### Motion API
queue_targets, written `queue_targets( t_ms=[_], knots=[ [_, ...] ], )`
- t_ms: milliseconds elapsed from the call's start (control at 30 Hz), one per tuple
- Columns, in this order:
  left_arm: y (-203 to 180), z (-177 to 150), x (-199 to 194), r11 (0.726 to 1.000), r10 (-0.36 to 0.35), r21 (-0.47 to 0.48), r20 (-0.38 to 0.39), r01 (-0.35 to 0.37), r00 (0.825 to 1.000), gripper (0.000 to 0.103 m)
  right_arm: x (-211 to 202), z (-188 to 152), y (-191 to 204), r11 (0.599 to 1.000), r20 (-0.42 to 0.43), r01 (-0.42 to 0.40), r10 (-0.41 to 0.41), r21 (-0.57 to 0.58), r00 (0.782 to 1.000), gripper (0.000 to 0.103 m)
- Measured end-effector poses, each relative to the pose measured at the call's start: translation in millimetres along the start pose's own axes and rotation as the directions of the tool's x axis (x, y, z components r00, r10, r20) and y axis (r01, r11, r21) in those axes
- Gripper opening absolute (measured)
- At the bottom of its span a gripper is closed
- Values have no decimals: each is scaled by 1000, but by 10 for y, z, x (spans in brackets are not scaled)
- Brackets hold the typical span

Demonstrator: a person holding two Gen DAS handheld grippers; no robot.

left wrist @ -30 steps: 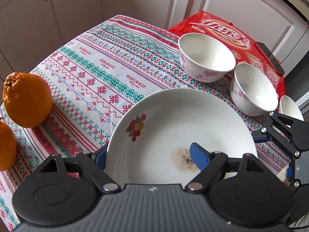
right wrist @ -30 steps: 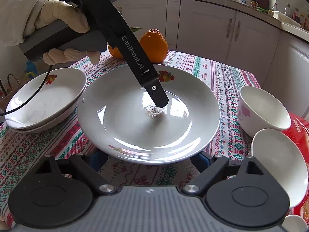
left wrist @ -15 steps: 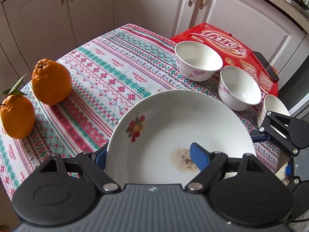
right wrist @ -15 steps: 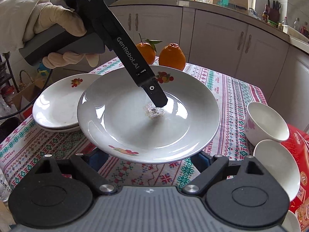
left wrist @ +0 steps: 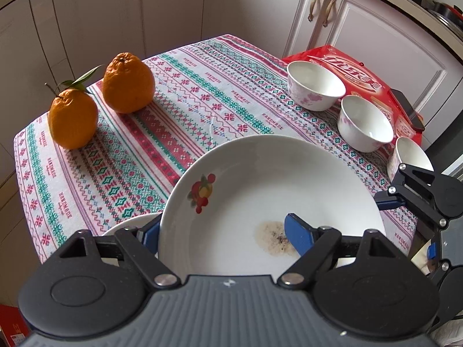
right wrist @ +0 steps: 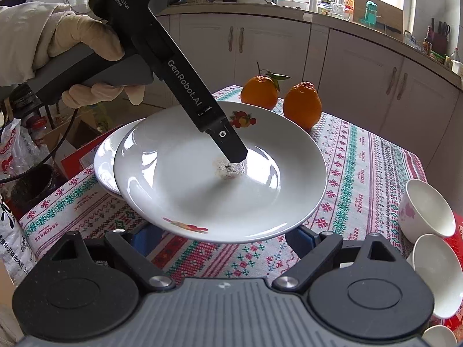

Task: Organize plates and bowls
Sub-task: 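Lift the stained plate with the left tool and carry it toward the plate stack, then lower the held plate onto the plate stack and open the left tool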

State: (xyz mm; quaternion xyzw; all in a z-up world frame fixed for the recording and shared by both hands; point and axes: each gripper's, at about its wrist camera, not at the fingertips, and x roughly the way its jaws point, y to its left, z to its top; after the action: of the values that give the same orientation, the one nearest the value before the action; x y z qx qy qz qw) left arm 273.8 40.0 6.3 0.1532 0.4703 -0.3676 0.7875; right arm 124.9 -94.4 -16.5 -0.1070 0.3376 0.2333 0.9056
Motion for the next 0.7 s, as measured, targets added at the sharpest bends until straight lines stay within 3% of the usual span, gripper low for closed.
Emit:
queue_targets(
  t_ms=[700],
  knots=[
    [454,-544,-141,989,17,-150,21,-13,1000,84,248,168,402,994,-35,-61,58,-89,998,94]
  ],
)
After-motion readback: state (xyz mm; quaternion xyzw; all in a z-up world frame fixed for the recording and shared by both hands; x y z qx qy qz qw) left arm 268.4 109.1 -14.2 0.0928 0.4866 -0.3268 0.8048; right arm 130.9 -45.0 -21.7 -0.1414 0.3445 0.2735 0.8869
